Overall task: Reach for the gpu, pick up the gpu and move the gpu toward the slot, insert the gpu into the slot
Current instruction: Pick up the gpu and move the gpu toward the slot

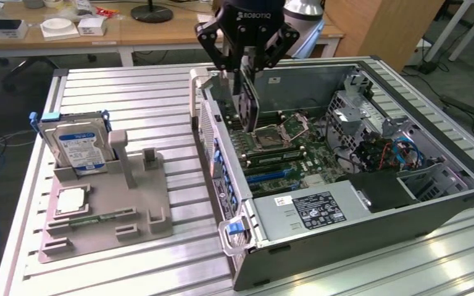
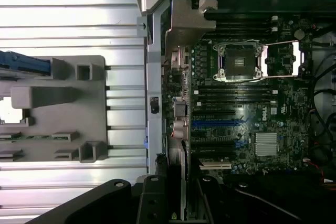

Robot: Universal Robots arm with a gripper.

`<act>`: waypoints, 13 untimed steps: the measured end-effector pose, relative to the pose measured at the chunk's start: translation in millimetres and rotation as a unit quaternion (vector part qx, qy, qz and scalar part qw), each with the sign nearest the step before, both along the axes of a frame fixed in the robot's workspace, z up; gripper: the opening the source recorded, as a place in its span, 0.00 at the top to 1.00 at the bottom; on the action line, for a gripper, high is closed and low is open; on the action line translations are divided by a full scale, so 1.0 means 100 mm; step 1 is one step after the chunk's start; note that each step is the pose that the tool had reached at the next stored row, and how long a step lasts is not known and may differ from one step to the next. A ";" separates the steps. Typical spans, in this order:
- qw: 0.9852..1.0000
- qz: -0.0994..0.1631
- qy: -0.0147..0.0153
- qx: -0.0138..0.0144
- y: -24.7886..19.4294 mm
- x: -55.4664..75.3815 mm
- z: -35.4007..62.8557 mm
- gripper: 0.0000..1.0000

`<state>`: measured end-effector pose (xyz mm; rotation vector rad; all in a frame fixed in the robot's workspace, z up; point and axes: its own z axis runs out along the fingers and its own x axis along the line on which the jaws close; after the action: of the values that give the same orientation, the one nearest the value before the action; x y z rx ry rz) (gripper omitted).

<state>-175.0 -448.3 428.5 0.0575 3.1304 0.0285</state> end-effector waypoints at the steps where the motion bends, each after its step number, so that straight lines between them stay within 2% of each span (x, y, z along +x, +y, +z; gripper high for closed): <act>1: 1.000 0.000 0.000 0.000 0.000 0.03 -0.001 0.74; 13: 1.000 0.000 0.000 0.000 0.000 0.31 -0.005 0.74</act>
<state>-143.9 -448.3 428.0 0.0576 3.1304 0.0286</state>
